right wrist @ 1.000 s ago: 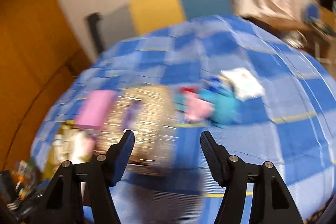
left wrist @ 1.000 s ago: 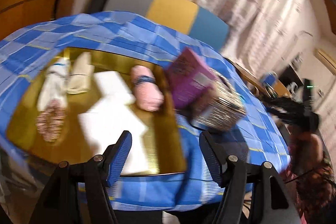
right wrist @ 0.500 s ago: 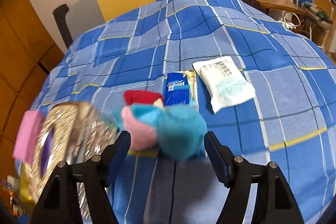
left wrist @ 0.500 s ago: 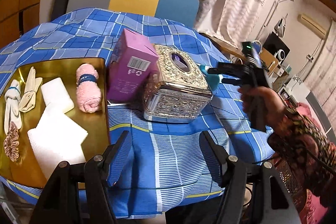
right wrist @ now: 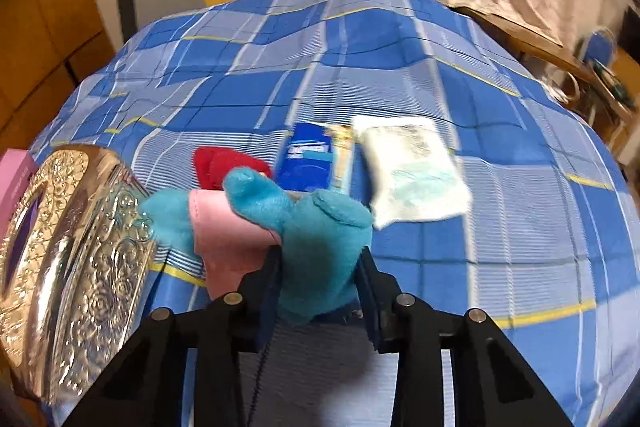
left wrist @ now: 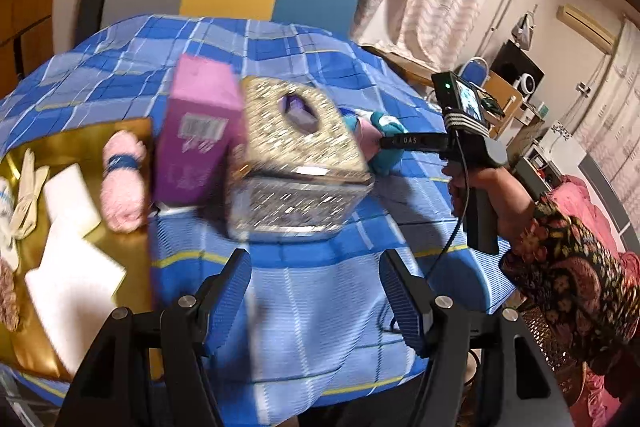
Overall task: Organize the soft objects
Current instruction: 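Grasp the teal plush toy with pink cloth using the right gripper, then grasp the blue Tempo tissue pack with the left gripper while the right holds the plush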
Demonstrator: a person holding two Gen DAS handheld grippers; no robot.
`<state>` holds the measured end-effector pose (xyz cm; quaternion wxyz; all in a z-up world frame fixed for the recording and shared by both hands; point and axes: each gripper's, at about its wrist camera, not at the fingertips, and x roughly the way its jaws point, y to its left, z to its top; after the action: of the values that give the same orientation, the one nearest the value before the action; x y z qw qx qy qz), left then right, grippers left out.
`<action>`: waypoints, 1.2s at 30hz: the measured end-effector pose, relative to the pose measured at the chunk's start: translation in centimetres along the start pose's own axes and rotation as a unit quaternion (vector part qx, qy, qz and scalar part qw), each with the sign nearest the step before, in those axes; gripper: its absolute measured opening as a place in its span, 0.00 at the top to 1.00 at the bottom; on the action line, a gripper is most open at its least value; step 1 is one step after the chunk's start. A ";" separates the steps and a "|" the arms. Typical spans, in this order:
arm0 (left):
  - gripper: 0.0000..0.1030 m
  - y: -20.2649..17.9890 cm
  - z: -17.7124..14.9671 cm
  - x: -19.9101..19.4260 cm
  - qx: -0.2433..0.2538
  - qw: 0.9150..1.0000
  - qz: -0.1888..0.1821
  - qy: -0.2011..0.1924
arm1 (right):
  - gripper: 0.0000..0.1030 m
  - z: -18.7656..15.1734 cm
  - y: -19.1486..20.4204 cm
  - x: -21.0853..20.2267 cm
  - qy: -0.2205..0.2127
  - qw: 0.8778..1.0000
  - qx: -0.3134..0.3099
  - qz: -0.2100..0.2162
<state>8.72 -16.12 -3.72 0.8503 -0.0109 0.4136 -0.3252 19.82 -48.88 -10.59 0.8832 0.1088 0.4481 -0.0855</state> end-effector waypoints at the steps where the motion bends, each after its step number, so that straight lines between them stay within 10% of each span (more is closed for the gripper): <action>1: 0.34 -0.4 0.4 0.1 0.004 1.000 -0.004 -0.001 | 0.65 -0.1 -0.8 -0.6 -0.004 1.000 0.018 0.007; 19: 0.34 -11.8 14.6 11.9 0.027 0.998 -0.012 0.054 | 0.65 -5.1 -13.6 -4.8 0.002 0.979 0.205 -0.010; 36: 0.34 -10.7 20.1 32.3 0.024 0.978 0.116 0.172 | 0.64 -4.9 -14.3 -4.4 0.015 0.976 0.218 0.004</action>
<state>31.63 -47.73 -9.96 0.7984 0.1136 0.5442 -0.2312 9.88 -61.05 -11.50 0.8319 0.3013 0.4315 -0.1761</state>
